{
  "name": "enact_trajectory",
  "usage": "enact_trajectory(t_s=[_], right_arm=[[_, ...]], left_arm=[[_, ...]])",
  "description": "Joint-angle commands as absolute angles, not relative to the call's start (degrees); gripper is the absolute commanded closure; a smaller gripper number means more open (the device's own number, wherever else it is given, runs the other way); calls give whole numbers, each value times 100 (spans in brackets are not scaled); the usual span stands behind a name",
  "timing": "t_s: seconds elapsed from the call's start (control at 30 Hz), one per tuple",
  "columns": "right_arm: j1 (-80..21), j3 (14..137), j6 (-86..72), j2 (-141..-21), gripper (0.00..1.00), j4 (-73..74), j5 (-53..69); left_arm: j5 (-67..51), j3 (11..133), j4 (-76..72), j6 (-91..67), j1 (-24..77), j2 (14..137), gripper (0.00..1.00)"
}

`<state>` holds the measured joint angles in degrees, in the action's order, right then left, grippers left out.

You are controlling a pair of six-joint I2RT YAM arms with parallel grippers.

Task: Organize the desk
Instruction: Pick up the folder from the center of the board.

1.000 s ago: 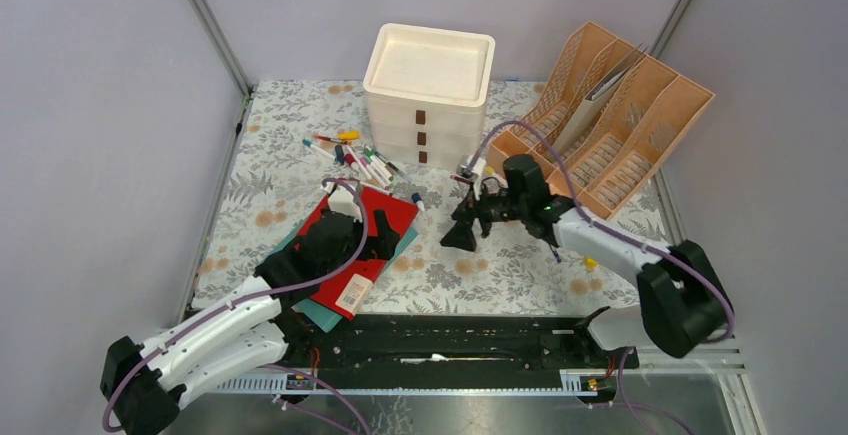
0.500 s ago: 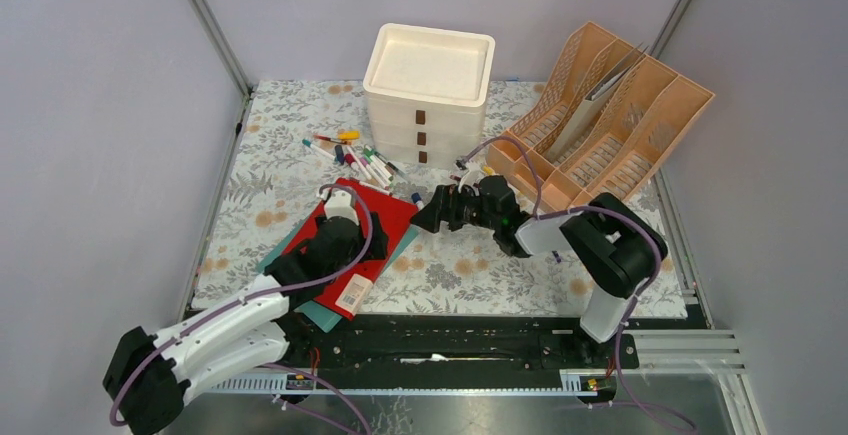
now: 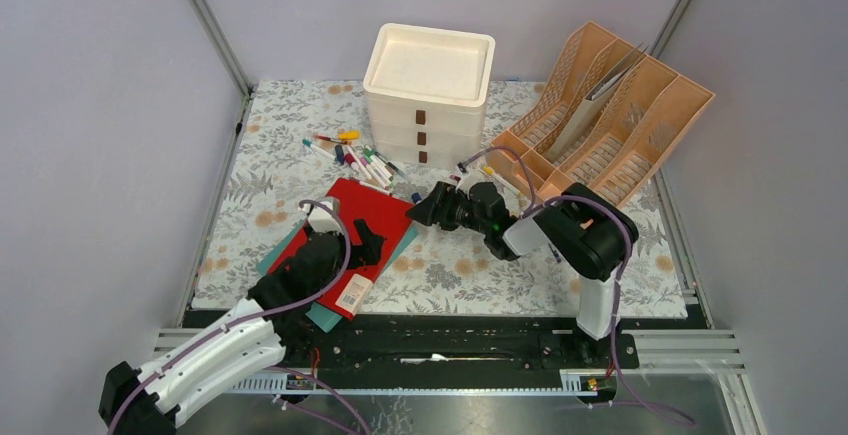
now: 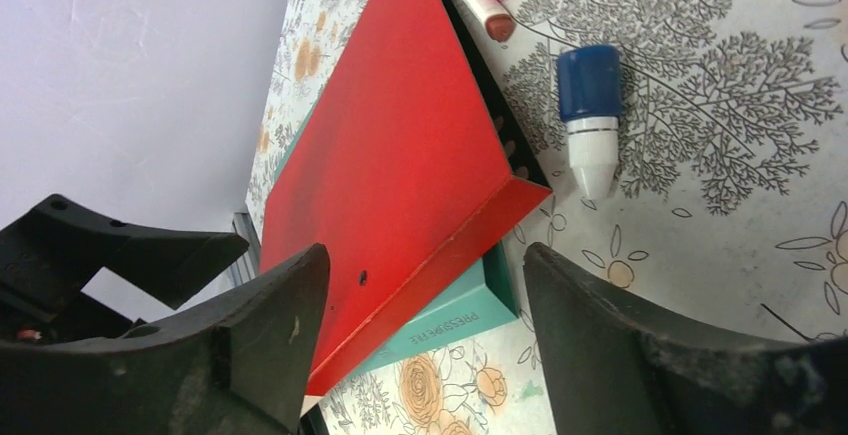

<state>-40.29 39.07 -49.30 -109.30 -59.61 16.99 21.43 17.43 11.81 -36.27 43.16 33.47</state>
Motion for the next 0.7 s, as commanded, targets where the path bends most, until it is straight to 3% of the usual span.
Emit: enact_trajectory(t_s=[0.0, 0.2, 0.67], right_arm=[[-4104, 4090, -5214, -11176, 25, -6511, 1521], [-4114, 4085, -5308, -11363, 38, -6800, 1424], [-4122, 4245, -5396, -11702, 43, -6789, 1335]], left_arm=[[2093, 1729, 893, -3629, 4286, 3243, 5], [1975, 1638, 679, -3647, 4284, 3329, 5], [1672, 1318, 131, -3671, 4282, 3337, 7]])
